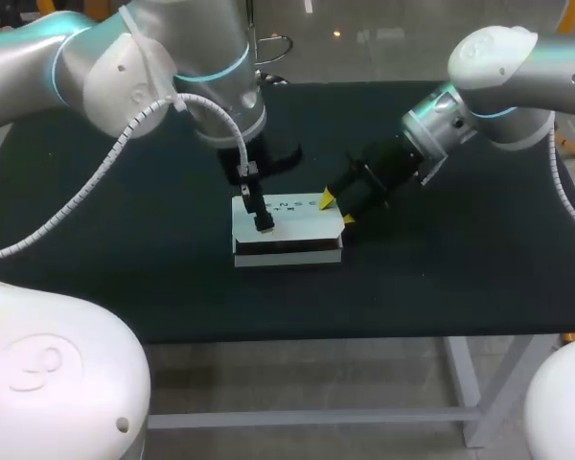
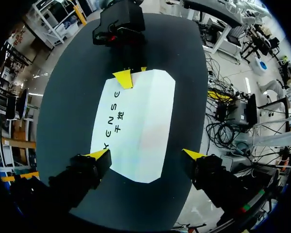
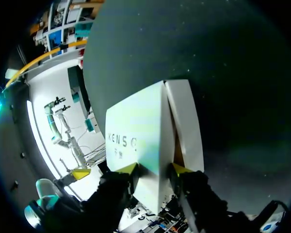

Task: Assemble the packaging by folding the flat box into shape, placing the metal phone stand inside, and closing the box properly

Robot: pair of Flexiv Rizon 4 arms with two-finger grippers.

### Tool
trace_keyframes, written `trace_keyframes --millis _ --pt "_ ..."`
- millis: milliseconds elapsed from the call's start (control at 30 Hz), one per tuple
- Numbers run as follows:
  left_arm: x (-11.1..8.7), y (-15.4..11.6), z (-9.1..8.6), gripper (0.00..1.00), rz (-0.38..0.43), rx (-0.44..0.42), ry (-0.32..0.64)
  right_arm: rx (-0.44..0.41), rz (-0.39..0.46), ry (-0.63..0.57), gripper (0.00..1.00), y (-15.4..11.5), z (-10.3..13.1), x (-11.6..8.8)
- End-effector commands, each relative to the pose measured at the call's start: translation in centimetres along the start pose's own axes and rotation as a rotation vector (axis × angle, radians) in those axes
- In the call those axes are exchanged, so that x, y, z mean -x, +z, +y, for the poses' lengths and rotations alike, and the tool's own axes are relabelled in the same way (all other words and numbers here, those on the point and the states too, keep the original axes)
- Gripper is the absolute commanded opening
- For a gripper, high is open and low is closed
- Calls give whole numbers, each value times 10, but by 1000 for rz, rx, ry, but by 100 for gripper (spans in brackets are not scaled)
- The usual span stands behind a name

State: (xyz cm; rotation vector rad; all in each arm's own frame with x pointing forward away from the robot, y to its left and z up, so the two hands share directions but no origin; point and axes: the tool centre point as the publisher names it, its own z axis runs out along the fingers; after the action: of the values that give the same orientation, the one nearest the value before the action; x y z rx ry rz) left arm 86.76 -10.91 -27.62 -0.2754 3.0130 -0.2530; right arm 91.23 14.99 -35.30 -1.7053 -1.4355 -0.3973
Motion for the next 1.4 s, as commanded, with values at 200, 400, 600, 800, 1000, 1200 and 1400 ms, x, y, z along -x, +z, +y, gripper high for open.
trace_keyframes --millis 200,400,600,800,1000,1200,1400 --pt "9 20 -5 100 126 1 119 -7 0 0 45 0 2 0" --pt "15 28 -2 93 140 2 86 -7 0 0 45 0 2 0" --pt "16 34 -1 71 123 19 76 -7 0 0 45 0 2 0" --pt "15 40 1 69 93 45 59 -7 0 0 44 0 2 0" --pt "18 45 3 66 78 55 53 -7 0 0 44 0 2 0" --pt "19 49 6 69 64 54 61 -7 0 0 44 0 2 0" --pt "21 52 8 69 41 57 67 -7 0 0 44 0 2 0"
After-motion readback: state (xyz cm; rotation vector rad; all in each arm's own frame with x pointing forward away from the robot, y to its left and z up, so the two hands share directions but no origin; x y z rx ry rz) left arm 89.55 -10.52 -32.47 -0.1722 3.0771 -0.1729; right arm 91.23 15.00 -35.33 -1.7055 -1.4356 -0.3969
